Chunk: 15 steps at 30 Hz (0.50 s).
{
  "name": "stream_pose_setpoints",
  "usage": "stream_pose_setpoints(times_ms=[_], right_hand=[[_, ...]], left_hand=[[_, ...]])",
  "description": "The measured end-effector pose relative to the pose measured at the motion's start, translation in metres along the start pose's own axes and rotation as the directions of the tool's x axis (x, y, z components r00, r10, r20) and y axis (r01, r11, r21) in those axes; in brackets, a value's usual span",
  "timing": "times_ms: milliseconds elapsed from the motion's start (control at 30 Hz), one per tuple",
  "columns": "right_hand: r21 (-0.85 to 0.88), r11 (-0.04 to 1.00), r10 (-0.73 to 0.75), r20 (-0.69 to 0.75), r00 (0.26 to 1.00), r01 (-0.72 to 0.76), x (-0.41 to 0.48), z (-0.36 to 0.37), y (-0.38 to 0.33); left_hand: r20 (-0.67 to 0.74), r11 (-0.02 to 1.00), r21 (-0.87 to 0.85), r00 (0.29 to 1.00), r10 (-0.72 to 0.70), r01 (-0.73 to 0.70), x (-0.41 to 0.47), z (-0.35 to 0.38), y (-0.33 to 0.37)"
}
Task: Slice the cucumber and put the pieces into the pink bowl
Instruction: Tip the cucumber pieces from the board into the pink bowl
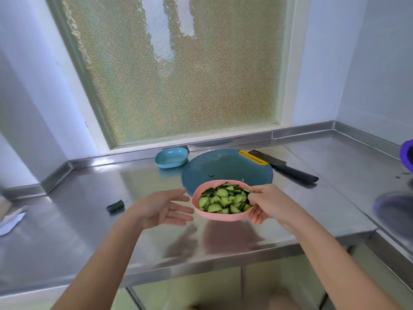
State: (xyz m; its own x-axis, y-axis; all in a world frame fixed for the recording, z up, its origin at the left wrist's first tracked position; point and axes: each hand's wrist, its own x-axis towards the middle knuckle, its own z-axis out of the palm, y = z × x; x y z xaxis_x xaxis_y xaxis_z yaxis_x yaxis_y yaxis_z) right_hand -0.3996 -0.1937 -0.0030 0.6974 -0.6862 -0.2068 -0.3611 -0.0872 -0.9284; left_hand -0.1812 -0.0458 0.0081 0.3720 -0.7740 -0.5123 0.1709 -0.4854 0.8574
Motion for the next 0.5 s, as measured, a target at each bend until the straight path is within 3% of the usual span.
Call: stream_pose_setpoints(times_ms=[133,400,500], right_hand=[[0.005,1.0,0.009,0.027,1.0,-0.009,0.014,0.011,-0.006],[-0.214,0.965,-0.151,0.016,0.988,0.151,0.049,0.042,-0.023],[-0.184,0.971,-0.139,0.074,0.987,0.151,0.062,0.043,-0.036]], left_hand=[[0.113,0.998,0.054,0.993,0.037,-0.043,-0.028,0.006,-0.008],[-0.083,0.971,-0.167,0.984,0.161,-0.173,-0.005,0.0,-0.023],[-0.142,0.955,-0.203,0.971,0.19,-0.217,0.003,-0.008,-0.022]])
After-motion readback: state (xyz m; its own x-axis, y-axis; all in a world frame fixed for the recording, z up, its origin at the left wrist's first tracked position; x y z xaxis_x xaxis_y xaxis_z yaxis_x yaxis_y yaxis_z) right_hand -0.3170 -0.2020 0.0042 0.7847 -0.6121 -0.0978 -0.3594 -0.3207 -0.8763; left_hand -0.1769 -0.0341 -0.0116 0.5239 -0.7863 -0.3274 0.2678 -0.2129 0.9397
